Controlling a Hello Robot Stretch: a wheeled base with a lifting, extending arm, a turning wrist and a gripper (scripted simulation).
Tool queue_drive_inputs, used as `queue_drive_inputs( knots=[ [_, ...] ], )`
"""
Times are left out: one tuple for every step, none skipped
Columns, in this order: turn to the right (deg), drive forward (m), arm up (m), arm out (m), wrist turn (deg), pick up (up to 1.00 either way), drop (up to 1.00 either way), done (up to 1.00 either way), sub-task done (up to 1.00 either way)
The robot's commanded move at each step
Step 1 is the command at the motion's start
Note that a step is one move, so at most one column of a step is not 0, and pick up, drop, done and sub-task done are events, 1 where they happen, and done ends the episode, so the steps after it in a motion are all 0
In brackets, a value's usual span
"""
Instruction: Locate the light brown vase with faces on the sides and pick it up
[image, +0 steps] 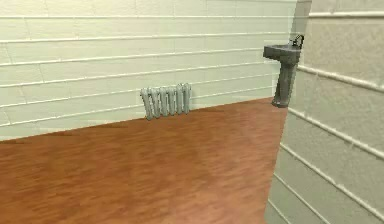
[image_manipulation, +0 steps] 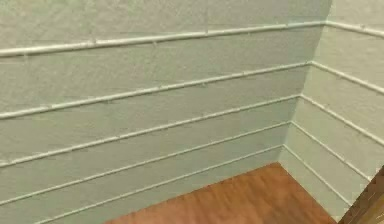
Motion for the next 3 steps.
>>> queue_drive_inputs(
  knots=[
    [0.0, 1.0, 0.0, 0.0, 0.0, 0.0, 0.0, 0.0, 0.0],
    [-3.0, 0.0, 0.0, 0.0, 0.0, 0.0, 0.0, 0.0, 0.0],
    [0.0, 0.25, 0.0, 0.0, 0.0, 0.0, 0.0, 0.0, 0.0]
  ],
)
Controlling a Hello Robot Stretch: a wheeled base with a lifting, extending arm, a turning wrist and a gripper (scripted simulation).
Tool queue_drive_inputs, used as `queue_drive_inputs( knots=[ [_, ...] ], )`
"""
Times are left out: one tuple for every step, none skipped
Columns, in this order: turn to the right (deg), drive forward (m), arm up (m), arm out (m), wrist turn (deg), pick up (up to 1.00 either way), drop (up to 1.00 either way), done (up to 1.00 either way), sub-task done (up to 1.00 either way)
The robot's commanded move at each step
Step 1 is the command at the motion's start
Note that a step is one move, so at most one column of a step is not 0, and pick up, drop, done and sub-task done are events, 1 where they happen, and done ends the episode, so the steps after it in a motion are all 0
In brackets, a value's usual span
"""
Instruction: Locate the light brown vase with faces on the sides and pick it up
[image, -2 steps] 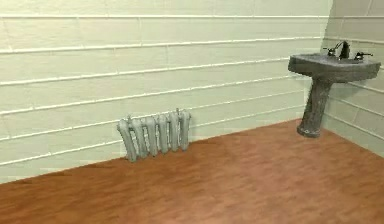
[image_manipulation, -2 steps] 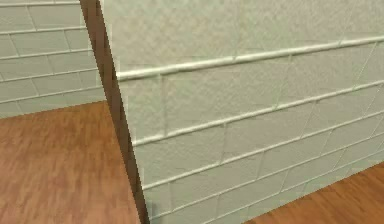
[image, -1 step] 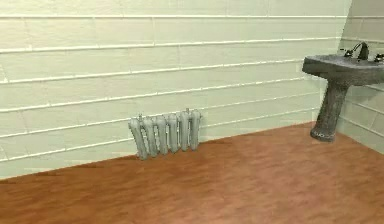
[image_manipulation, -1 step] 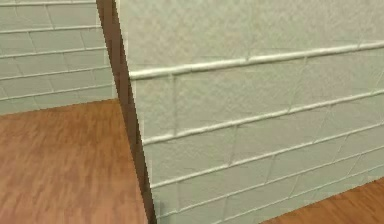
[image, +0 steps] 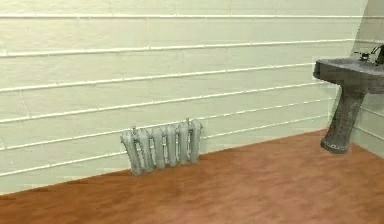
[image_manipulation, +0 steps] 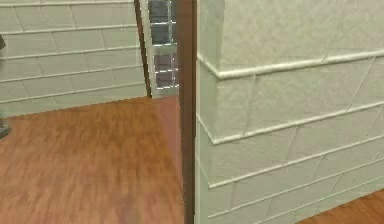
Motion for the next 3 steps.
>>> queue_drive_inputs(
  knots=[
    [24.0, 0.0, 0.0, 0.0, 0.0, 0.0, 0.0, 0.0, 0.0],
    [0.0, 0.45, 0.0, 0.0, 0.0, 0.0, 0.0, 0.0, 0.0],
    [45.0, 0.0, 0.0, 0.0, 0.0, 0.0, 0.0, 0.0, 0.0]
  ],
)
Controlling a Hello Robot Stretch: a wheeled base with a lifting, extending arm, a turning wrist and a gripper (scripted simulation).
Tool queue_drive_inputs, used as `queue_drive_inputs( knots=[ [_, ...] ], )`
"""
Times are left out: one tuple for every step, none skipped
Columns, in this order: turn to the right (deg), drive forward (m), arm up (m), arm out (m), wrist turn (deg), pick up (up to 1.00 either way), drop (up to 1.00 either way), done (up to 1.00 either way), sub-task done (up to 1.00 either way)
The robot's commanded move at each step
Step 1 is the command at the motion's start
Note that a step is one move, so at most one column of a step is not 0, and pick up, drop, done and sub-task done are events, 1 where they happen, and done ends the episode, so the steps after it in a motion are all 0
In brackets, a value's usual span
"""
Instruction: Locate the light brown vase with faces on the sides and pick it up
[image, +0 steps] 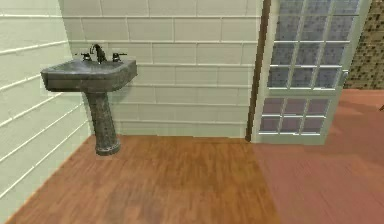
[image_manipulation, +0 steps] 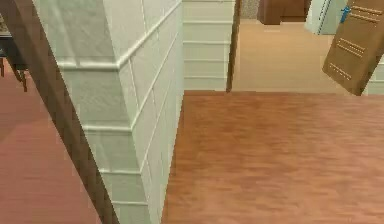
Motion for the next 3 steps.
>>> queue_drive_inputs(
  knots=[
    [0.0, 0.65, 0.0, 0.0, 0.0, 0.0, 0.0, 0.0, 0.0],
    [45.0, 0.0, 0.0, 0.0, 0.0, 0.0, 0.0, 0.0, 0.0],
    [24.0, 0.0, 0.0, 0.0, 0.0, 0.0, 0.0, 0.0, 0.0]
  ],
)
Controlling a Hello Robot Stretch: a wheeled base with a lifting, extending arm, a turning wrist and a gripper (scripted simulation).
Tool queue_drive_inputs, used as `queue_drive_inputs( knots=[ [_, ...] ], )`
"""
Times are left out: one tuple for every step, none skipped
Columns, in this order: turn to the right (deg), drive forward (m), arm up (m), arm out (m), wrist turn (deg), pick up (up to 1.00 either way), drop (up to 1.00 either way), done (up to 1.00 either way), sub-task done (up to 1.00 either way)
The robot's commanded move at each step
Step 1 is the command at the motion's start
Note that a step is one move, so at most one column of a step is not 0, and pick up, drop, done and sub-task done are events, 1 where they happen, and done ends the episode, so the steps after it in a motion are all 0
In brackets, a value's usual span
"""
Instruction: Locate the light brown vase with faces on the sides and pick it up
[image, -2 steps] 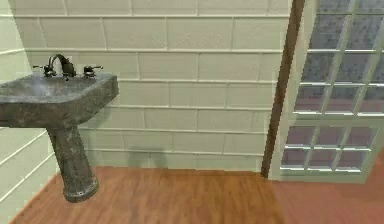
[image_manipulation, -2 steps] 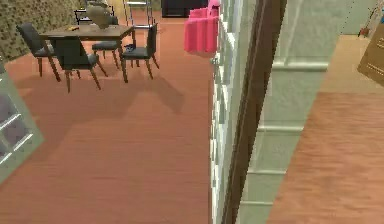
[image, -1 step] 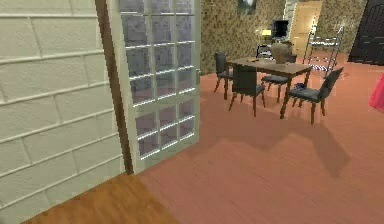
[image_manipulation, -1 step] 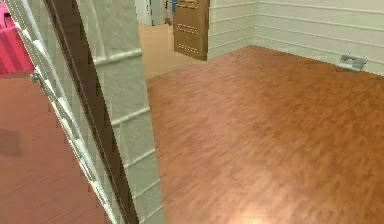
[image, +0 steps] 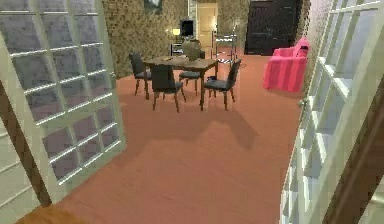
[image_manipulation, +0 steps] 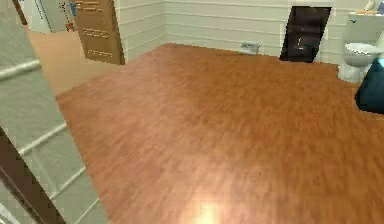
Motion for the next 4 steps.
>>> queue_drive_inputs(
  knots=[
    [0.0, 1.0, 0.0, 0.0, 0.0, 0.0, 0.0, 0.0, 0.0],
    [6.0, 0.0, 0.0, 0.0, 0.0, 0.0, 0.0, 0.0, 0.0],
    [0.0, 0.45, 0.0, 0.0, 0.0, 0.0, 0.0, 0.0, 0.0],
    [18.0, 0.0, 0.0, 0.0, 0.0, 0.0, 0.0, 0.0, 0.0]
  ],
)
